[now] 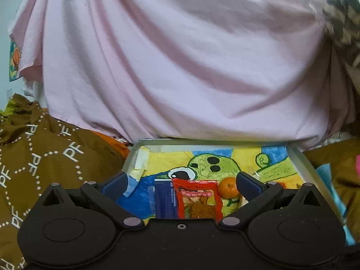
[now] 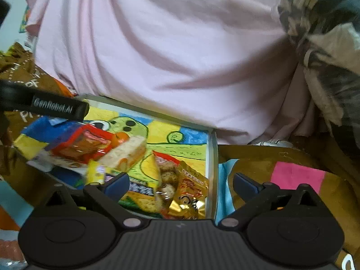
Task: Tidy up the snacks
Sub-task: 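Lower the mandarin and gold bag into the tray and open both grippers, then move both tools back toward the sausage pack and biscuit packet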
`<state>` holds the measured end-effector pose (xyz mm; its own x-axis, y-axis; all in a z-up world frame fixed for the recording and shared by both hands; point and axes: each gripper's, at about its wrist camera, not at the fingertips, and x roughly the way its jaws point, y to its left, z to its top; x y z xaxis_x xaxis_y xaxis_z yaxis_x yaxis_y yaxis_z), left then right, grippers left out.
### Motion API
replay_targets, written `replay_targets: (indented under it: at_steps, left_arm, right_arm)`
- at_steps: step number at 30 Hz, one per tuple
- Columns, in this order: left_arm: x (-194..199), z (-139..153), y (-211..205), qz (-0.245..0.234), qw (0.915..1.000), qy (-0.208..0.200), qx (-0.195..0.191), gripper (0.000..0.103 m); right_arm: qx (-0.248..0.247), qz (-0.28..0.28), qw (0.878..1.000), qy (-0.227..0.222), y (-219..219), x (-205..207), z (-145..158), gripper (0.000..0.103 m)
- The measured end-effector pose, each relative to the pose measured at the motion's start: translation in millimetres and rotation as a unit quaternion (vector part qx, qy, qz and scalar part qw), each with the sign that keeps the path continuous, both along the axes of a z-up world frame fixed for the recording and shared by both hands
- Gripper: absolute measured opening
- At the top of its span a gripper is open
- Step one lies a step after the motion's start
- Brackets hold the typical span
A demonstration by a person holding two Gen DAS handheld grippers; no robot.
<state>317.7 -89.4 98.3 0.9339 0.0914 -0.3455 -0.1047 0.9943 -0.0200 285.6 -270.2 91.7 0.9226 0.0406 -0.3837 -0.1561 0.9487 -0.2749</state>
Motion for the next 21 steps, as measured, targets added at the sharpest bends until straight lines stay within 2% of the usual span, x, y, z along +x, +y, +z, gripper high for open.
replay_targets:
  at_steps: [8, 14, 21]
  left_arm:
    - [-50, 13, 31, -0.016, 0.9988, -0.013, -0.043, 0.102]
    - [-93, 5, 47, -0.044, 0.9988, 0.018, -0.014, 0.102]
    - [-136, -4, 68, -0.067, 0.9968, 0.04, -0.013, 0.102]
  right_arm:
    - [0.029, 0.023, 0.999, -0.02, 7, -53, 16, 0.103]
    - [0.042, 0.046, 0.998, -0.005, 17, -89, 20, 0.103]
    - [0.052, 0.07, 0.996, 0.013, 25, -120, 18, 0.103]
